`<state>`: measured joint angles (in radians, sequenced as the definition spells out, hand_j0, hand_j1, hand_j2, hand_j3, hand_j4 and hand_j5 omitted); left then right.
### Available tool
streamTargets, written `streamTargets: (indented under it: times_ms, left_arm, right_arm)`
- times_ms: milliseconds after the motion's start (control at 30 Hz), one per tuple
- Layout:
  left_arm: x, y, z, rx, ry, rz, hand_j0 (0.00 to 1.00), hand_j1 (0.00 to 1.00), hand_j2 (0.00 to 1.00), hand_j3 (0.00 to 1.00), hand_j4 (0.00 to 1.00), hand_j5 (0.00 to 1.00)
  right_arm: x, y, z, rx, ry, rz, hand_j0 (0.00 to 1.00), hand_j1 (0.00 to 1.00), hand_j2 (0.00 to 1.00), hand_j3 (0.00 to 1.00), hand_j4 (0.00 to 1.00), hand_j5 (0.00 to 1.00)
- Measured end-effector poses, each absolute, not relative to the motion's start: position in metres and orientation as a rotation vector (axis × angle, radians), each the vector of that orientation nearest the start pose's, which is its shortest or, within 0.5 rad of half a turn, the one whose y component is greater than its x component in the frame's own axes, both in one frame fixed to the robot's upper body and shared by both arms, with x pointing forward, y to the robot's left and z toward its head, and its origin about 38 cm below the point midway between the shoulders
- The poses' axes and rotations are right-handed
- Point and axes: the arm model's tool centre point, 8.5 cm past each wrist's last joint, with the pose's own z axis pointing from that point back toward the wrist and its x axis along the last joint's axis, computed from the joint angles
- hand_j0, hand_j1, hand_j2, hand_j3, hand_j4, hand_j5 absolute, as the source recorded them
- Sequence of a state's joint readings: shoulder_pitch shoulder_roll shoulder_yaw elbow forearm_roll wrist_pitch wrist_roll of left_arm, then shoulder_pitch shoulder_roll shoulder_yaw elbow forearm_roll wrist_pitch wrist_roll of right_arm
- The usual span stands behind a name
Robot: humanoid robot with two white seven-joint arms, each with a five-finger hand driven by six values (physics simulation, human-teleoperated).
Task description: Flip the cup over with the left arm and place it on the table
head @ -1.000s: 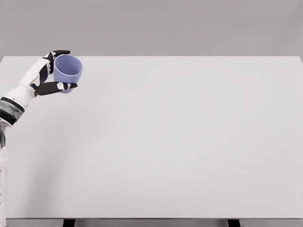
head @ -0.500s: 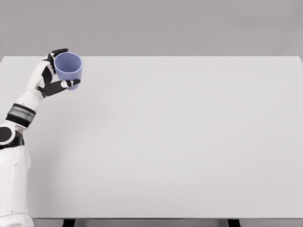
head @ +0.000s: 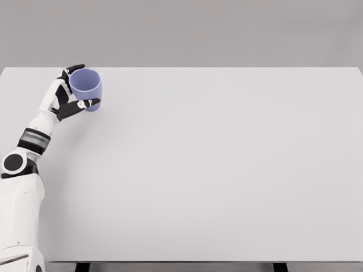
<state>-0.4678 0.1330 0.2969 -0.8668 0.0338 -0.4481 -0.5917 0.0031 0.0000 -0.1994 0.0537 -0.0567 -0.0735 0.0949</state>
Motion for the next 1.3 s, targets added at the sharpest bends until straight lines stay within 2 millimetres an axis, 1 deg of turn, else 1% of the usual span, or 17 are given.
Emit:
streamTargets:
  times_ms: [67,300,500,600,633,700,733,900,1067,1300]
  left_arm:
    - [0.472,0.345,0.088,-0.110,-1.775,-0.309,0.66,0.66,0.66,0.66,0.66,0.66]
    - [0.472,0.344,0.074,-0.141,-1.741,-0.267,0.67,0.67,0.67,0.67,0.67,0.67]
    - [0.472,0.343,0.070,-0.152,-1.727,-0.257,0.67,0.67,0.67,0.67,0.67,0.67]
    - [0.471,0.343,0.069,-0.153,-1.723,-0.256,0.71,0.71,0.71,0.71,0.71,0.71]
    - [0.471,0.343,0.069,-0.154,-1.722,-0.256,0.76,0.76,0.76,0.76,0.76,0.76]
    - [0.471,0.343,0.068,-0.155,-1.721,-0.256,0.81,0.81,0.81,0.81,0.81,0.81]
    - [0.471,0.343,0.068,-0.155,-1.720,-0.255,0.86,0.86,0.86,0.86,0.86,0.86]
    - [0.471,0.343,0.068,-0.155,-1.720,-0.255,0.88,0.88,0.88,0.88,0.88,0.88]
    - [0.471,0.343,0.068,-0.154,-1.720,-0.255,0.94,0.94,0.94,0.94,0.94,0.94]
    - [0.470,0.344,0.068,-0.152,-1.719,-0.257,0.97,0.97,0.97,0.97,0.97,0.97]
  right_arm:
    - [-0.011,-0.262,-0.261,0.002,-0.040,-0.253,1.00,1.00,1.00,1.00,1.00,1.00]
    - [-0.011,-0.262,-0.261,0.002,-0.040,-0.253,1.00,1.00,1.00,1.00,1.00,1.00]
    - [-0.011,-0.262,-0.261,0.002,-0.040,-0.253,1.00,1.00,1.00,1.00,1.00,1.00]
    - [-0.011,-0.262,-0.261,0.002,-0.039,-0.253,1.00,1.00,1.00,1.00,1.00,1.00]
    - [-0.011,-0.262,-0.261,0.002,-0.039,-0.253,1.00,1.00,1.00,1.00,1.00,1.00]
    - [-0.011,-0.262,-0.261,0.002,-0.040,-0.253,1.00,1.00,1.00,1.00,1.00,1.00]
    - [-0.012,-0.262,-0.261,0.001,-0.038,-0.254,1.00,1.00,1.00,1.00,1.00,1.00]
    - [-0.012,-0.262,-0.261,0.001,-0.038,-0.254,1.00,1.00,1.00,1.00,1.00,1.00]
    - [-0.011,-0.262,-0.261,0.002,-0.040,-0.253,1.00,1.00,1.00,1.00,1.00,1.00]
    - [-0.011,-0.262,-0.261,0.002,-0.039,-0.253,1.00,1.00,1.00,1.00,1.00,1.00]
